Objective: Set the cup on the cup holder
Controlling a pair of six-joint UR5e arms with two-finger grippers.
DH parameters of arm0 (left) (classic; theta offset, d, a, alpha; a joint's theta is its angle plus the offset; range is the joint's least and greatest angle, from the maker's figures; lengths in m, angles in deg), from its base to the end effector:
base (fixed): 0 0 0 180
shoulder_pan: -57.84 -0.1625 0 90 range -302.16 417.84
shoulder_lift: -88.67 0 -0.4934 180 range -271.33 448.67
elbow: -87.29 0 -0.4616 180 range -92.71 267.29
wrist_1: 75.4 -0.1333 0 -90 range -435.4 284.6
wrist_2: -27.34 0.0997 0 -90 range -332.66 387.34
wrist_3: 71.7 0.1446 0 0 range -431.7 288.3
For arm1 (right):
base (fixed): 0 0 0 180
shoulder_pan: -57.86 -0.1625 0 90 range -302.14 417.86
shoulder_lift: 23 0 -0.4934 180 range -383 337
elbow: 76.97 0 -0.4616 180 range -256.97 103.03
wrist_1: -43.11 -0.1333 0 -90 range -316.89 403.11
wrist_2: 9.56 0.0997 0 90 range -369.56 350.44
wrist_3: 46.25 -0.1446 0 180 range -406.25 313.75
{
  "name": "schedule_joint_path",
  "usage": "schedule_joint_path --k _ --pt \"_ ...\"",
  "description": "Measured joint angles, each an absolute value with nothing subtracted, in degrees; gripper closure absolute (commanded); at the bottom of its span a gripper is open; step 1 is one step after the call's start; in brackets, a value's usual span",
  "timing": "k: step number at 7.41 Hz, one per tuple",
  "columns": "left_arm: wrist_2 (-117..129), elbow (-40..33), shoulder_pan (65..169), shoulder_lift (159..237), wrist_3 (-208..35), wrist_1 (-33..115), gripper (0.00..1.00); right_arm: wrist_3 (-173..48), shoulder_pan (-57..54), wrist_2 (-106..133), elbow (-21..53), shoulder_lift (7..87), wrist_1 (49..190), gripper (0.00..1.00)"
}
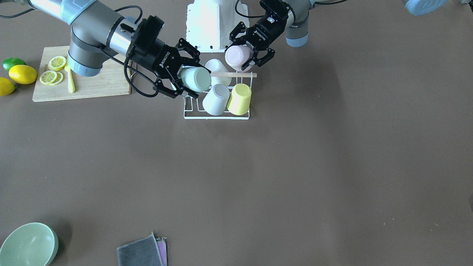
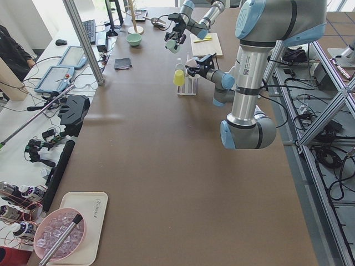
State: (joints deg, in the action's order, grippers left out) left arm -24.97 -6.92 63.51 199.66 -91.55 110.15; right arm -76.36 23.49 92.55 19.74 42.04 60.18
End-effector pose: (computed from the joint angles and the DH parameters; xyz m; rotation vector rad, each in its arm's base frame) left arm 0.6167 -0.2840 0.2824 1.4975 1.3067 0.0286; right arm -0.5302 -0.4874 0.2353 1.2481 -1.3648 -0.5053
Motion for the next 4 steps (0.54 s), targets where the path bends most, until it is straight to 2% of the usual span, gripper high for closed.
schedule_joint_path --k 1,2,4 --pt "-24.96 -6.65 63.39 199.67 -91.56 110.3 0.74 -76.2 23.86 92.33 18.81 41.68 60.15 1.0" --pt "-24.96 -6.48 63.24 199.68 -91.56 110.36 0.03 -76.16 24.58 92.21 18.16 41.47 60.11 1.0" --pt "-24.95 -6.22 63.03 199.68 -91.56 110.53 0.02 -76.05 26.27 91.85 17.52 41.66 60.08 1.0"
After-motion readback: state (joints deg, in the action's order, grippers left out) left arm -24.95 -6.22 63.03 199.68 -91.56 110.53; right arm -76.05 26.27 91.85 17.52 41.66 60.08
